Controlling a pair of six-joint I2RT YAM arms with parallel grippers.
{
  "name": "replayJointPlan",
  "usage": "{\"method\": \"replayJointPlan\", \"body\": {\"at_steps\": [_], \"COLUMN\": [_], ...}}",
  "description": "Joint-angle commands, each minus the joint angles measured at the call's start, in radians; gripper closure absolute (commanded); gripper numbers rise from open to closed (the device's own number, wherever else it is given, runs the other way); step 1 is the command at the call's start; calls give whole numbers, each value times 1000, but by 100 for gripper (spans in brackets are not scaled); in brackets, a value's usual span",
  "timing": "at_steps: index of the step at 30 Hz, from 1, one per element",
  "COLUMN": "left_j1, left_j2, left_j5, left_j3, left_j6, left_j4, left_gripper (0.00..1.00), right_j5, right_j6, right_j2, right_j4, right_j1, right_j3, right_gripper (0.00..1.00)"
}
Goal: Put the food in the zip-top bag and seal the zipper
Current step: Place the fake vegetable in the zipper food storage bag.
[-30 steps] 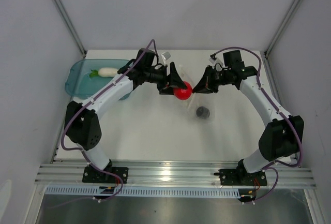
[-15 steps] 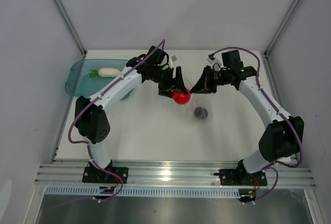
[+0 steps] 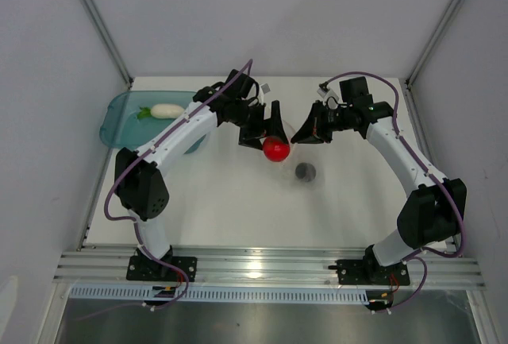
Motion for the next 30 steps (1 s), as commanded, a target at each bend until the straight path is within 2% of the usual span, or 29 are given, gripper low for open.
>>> {"method": "replayJointPlan", "body": {"at_steps": [1,8,10,13,14,16,22,24,26,27,29,30], "left_j1": [-2,7,19,79,111,124,124,124,130,134,186,209], "left_j2": [-51,-125,-146,-194,-206,-255,-335,-350,-349,-340,-292,-280], "left_j5": [-25,-61,-58,17,56,35,-262,-363,-406,-460,-468,-413], "left_j3": [29,11,-12,-121,-204,-231,-185,-193,-192,-164,-146,-150], "left_j6": [12,6,-43,-170,-195,-184,-56,-39,-26,-44,-78,-89], "left_j4": [41,91,113,200,263,288,145,102,69,2,-69,-88], "left_gripper": [0,0,0,1,1,1,1,0,1,0,1,0], "right_j5": [-23,-26,-26,-26,-26,-31,-29,-31,-35,-35,-39,-40], "right_j6": [3,2,2,-9,-10,-10,-17,-18,-18,-18,-17,-17], "right_j2": [-41,-45,-45,-48,-49,-49,-49,-40,-37,-32,-31,-32], "right_j4": [19,21,19,8,7,2,-18,-24,-25,-22,-24,-27], "right_j1": [4,4,2,-2,-4,-10,-16,-18,-18,-18,-16,-16], "right_j3": [39,31,28,27,25,21,15,19,24,24,22,21], "right_gripper": [100,100,100,100,100,100,100,100,100,100,100,100]}}
